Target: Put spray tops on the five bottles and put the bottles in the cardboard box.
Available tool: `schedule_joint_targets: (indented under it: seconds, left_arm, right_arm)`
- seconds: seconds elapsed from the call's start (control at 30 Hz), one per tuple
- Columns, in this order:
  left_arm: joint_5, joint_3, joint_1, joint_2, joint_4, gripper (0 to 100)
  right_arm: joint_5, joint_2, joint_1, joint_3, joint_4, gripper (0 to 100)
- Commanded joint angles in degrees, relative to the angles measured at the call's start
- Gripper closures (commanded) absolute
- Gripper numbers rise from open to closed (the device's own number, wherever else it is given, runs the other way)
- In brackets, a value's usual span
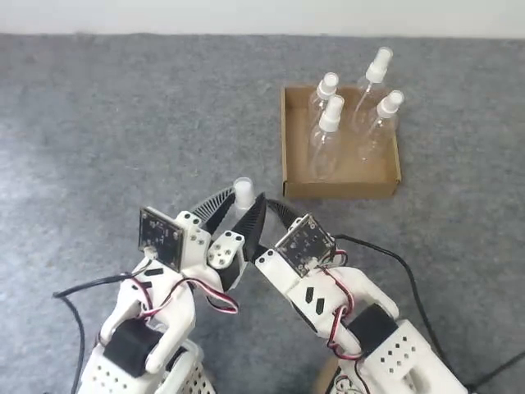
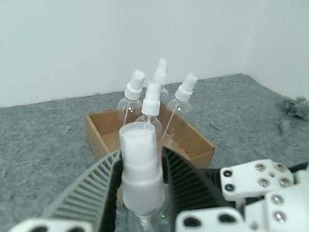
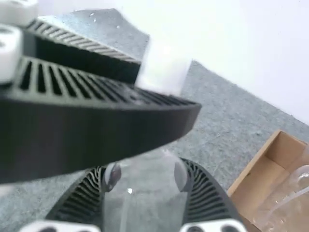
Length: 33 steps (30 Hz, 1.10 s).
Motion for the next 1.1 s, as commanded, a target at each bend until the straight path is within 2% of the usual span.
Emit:
schedule_joint_targets:
  seconds: [0.0,0.17,0.27,0.53,0.8,1.07]
  left_arm:
    - [-0.62,-0.48,1.49,0.79,1.32,97]
    - [-0.62,-0.84,1.41,0.79,1.41,82]
    - [-0.53,-2.15,-0.18,0.79,1.49,77]
    - [-0.26,-7.69,-9.23,0.70,3.96,77]
    - [-0.26,-15.08,-9.05,0.70,14.15,77]
    - [-0.53,-16.40,-7.03,0.70,14.68,77]
  right_arm:
    - [-0.79,-5.14,2.59,-2.81,-4.62,99.3]
    - [-0.70,-5.14,2.59,-2.11,-4.62,99.3]
    - [-0.70,-5.14,2.68,-1.49,-4.62,99.3]
    - [-0.44,-5.14,2.77,-1.14,-4.62,99.3]
    - [-0.44,-5.05,2.77,-1.14,-4.62,99.3]
    - [-0.35,-5.05,2.77,-1.05,-4.62,99.3]
